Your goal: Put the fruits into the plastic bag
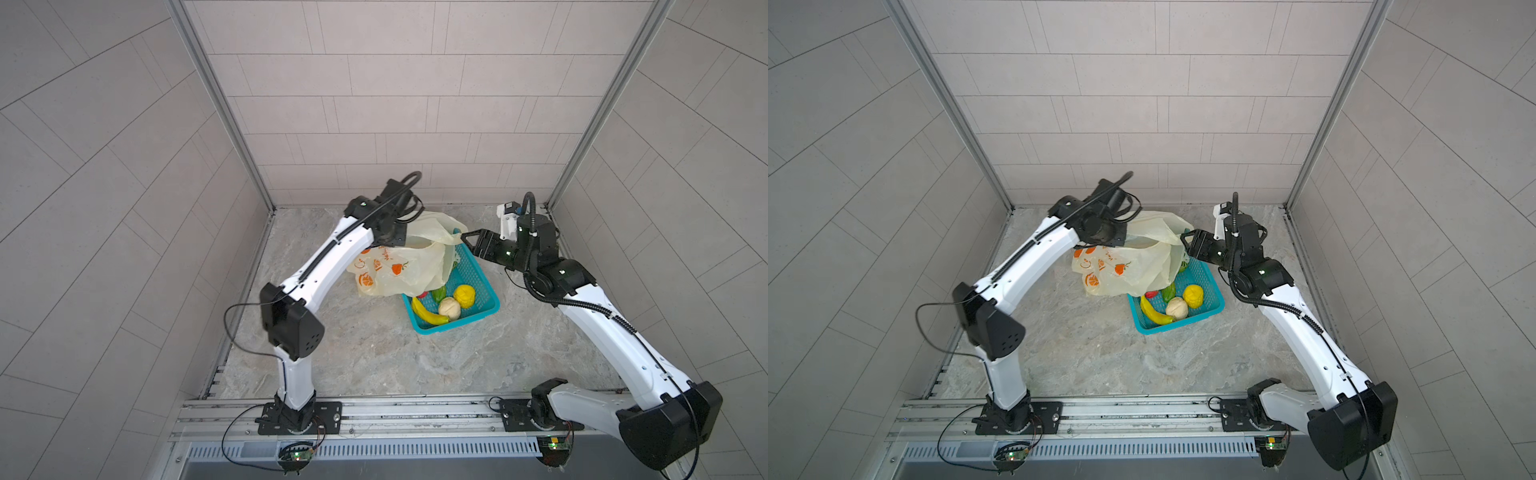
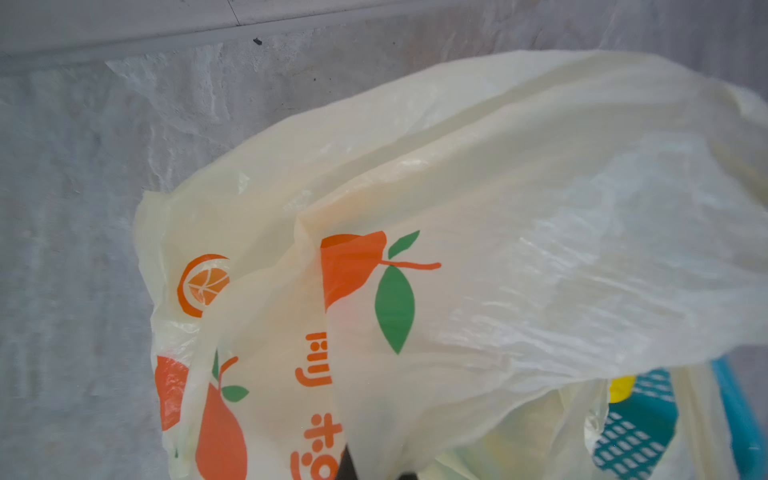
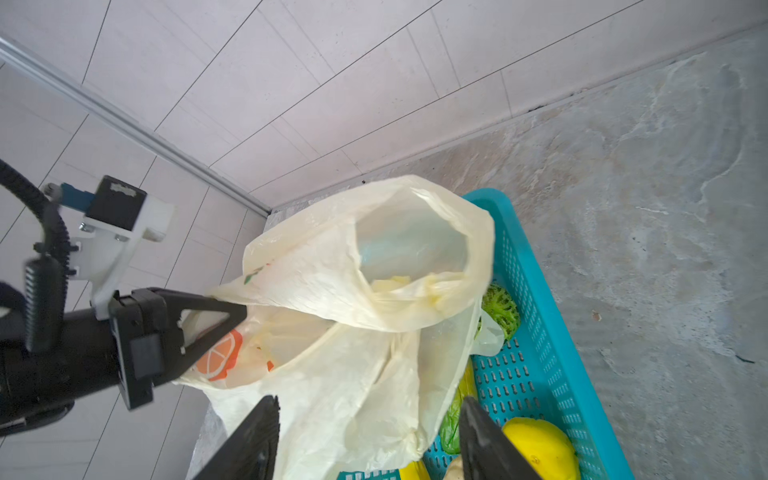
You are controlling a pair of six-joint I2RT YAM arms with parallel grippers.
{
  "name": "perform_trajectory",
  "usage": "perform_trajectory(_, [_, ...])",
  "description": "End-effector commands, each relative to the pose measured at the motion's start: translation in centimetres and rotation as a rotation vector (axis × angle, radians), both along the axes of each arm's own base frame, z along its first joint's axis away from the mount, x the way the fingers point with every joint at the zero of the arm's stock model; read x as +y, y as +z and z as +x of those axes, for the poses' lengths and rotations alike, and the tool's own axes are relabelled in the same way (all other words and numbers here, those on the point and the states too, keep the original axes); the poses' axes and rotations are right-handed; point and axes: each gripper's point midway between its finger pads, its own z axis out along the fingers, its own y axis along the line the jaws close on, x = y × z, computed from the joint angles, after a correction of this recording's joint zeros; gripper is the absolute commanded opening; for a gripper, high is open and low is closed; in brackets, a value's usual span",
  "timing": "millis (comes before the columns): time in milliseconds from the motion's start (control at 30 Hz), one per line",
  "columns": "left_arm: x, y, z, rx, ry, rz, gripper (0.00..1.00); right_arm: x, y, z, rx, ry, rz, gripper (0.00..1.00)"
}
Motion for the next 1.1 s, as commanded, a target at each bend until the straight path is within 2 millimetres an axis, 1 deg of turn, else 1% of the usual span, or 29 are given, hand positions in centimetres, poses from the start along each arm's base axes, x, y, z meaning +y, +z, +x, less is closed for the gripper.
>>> perform_trajectory(0, [-1.3,5.1,-1.0,-0.091,-0.06,-0.474,0.0,3.6,-0.2,-1.4,0.002,0.18,-0.022,0.65])
perform_trajectory(33, [-0.7,5.4,-1.4,-0.113,-0.062,-0.531,0.0,4.5,-0.5,-1.7,0.011,0.216,-0.032,0.65])
perform_trajectory(67, [-0.1,5.3,-1.8,-0.12,-0.063,-0.554,0.0,5.3,-0.9,-1.9,0.019,0.242,-0.038,0.65])
perform_trajectory(133, [1.0,4.4,-2.9,-0.112,-0.07,-0.552,0.0,6.8,-1.4,-2.0,0.031,0.275,-0.02,0.65])
perform_trajectory(167, [1.2,3.8,-3.3,-0.099,-0.074,-0.547,0.0,7.5,-1.4,-2.0,0.03,0.287,0.002,0.66])
perform_trajectory(233, [1.4,2.3,-4.0,-0.059,-0.078,-0.557,0.0,9.2,-1.2,-1.9,0.021,0.318,0.046,0.66])
perform_trajectory(333, [1.5,0.7,-4.3,-0.028,-0.059,-0.577,0.0,11.7,-1.1,-2.2,0.017,0.374,0.046,0.66])
perform_trajectory(433, [1.5,0.2,-4.2,-0.033,-0.048,-0.596,0.0,13.4,-1.8,-2.4,0.034,0.41,0.025,0.66])
perform_trajectory(600, [1.5,0.4,-4.1,-0.053,-0.066,-0.594,0.0,14.5,-1.8,-1.4,0.02,0.406,0.054,0.65])
perform_trajectory(767, [1.6,0.0,-4.3,-0.044,-0.068,-0.584,0.0,15.6,-0.8,-0.2,-0.024,0.423,0.057,0.64])
perform_trajectory(867, [1.7,-0.2,-4.4,-0.043,-0.066,-0.58,0.0,16.6,-0.3,0.0,-0.036,0.452,0.048,0.64])
perform_trajectory(967, [1.9,-0.3,-4.4,-0.046,-0.066,-0.565,0.0,17.9,-0.6,-0.1,-0.016,0.489,0.042,0.64])
perform_trajectory(1067, [2.1,-0.3,-4.4,-0.054,-0.064,-0.551,0.0,18.7,-1.8,-0.3,0.015,0.504,0.011,0.64])
